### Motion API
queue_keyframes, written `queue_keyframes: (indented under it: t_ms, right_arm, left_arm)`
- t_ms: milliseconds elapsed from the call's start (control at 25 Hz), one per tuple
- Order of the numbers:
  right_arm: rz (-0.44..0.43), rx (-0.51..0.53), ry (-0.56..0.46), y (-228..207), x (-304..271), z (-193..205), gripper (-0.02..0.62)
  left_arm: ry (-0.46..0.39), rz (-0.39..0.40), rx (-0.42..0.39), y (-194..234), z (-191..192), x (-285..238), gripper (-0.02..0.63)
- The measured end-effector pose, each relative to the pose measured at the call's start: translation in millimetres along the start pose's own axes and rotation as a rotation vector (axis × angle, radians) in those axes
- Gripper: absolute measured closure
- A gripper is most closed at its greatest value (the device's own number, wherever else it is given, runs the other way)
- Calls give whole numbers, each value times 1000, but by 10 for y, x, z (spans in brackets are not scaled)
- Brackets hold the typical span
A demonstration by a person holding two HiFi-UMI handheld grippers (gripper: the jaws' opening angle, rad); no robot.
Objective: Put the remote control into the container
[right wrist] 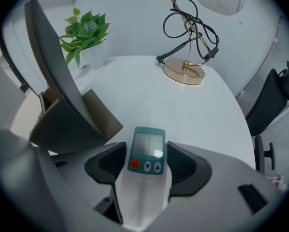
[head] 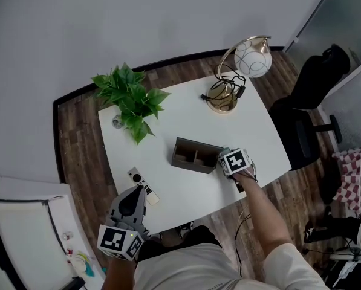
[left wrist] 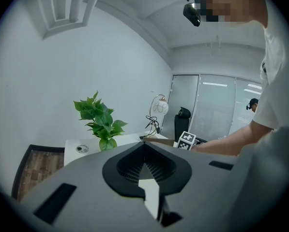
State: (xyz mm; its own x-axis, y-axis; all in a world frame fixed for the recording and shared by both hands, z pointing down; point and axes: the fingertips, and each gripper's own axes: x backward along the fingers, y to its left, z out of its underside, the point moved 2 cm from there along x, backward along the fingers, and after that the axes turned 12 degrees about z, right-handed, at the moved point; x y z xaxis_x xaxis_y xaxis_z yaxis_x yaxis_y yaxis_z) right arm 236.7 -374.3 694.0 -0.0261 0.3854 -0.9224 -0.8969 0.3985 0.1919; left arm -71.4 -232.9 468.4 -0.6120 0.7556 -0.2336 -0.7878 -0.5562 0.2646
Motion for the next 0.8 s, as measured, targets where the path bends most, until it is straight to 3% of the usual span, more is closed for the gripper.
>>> queue_keyframes:
  t_ms: [200,560,800]
  right_arm:
    - [53,-162,-174,-257,209,-76,325]
    - [53,-457,-571,-417,1084,-175,330]
    - [75,-570,-852,-341,1947,-520,331]
  left_arm:
    - [0,16,-10,0,-45,45,598]
    - [3,69,-26,17,-100,104,598]
    - [0,98,-34,76,-124,181,598]
